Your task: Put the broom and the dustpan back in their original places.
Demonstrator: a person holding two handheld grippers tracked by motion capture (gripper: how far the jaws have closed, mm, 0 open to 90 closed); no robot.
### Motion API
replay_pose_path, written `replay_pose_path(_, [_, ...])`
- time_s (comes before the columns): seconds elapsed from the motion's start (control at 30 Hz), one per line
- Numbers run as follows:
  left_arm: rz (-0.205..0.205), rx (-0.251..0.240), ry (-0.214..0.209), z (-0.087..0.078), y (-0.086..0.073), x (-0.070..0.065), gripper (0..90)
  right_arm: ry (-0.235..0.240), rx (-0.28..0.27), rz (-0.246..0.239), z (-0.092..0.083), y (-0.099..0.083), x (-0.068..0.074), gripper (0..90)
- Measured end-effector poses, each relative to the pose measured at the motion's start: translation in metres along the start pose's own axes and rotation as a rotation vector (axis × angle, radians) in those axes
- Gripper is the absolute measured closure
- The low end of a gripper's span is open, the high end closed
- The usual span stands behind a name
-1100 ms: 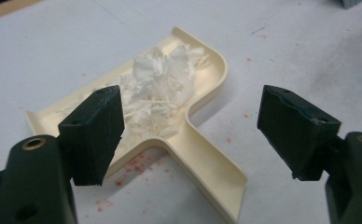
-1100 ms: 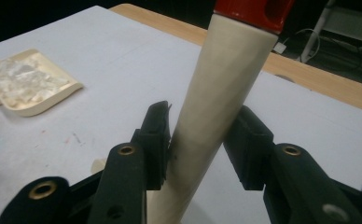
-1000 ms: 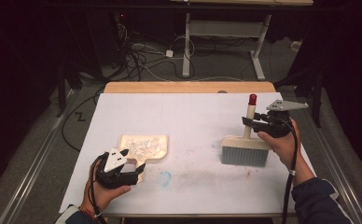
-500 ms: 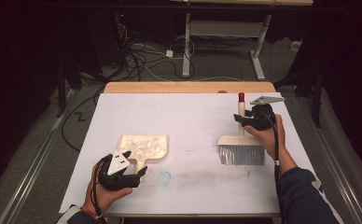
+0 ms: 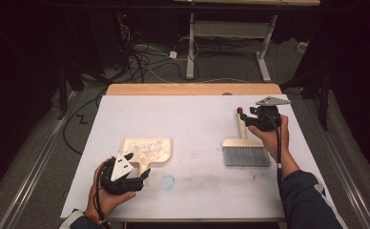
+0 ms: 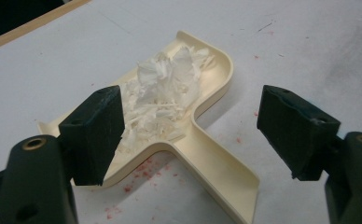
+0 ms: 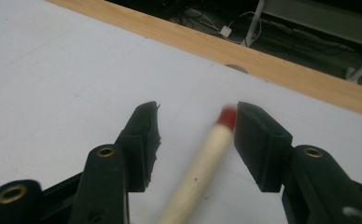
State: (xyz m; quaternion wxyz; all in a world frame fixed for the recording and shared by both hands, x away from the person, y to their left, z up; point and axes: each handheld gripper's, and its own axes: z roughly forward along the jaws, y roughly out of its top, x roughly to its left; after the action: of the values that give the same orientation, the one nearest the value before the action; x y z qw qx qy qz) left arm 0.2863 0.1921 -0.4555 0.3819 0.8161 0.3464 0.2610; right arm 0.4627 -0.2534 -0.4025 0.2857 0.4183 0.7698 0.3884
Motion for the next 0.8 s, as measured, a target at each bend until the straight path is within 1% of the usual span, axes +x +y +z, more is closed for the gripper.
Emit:
replay_pose_path(0.07, [0.001, 0.005, -0.004, 0.001, 0.000, 0.000, 22.2, 0.004, -0.011, -0.012, -0.002, 0.001, 0.002, 49.8])
replay_pose_path(0.13, [0.004, 0.007, -0.006, 0.001, 0.000, -0.001, 22.2, 0.008, -0.029, -0.011, -0.005, 0.002, 0.003, 48.6])
replay_pose_path(0.23, [0.005, 0.012, -0.009, 0.002, -0.001, -0.001, 22.2, 0.016, -0.066, 0.003, -0.010, 0.002, 0.004, 47.8])
replay_pose_path(0.4, [0.012, 0.019, -0.013, 0.003, -0.001, -0.002, 22.2, 0.011, -0.105, -0.009, -0.017, 0.001, 0.009, 43.1])
replay_pose_path(0.5, [0.011, 0.019, -0.014, 0.003, -0.001, -0.002, 22.1, 0.014, -0.131, 0.001, -0.021, -0.001, 0.012, 40.0])
replay_pose_path(0.6, [0.012, 0.019, -0.014, 0.003, -0.002, -0.002, 22.1, 0.018, -0.145, 0.014, -0.025, -0.003, 0.012, 36.1])
replay_pose_path(0.63, [0.012, 0.019, -0.014, 0.002, -0.002, -0.002, 22.0, 0.018, -0.149, 0.019, -0.027, -0.003, 0.012, 35.5])
replay_pose_path(0.7, [0.012, 0.018, -0.016, 0.002, -0.002, -0.002, 21.9, 0.009, -0.175, 0.022, -0.031, -0.005, 0.013, 35.4])
replay_pose_path(0.8, [0.014, 0.020, -0.013, 0.003, -0.002, -0.002, 21.0, 0.006, -0.177, 0.001, -0.034, -0.006, 0.014, 33.4])
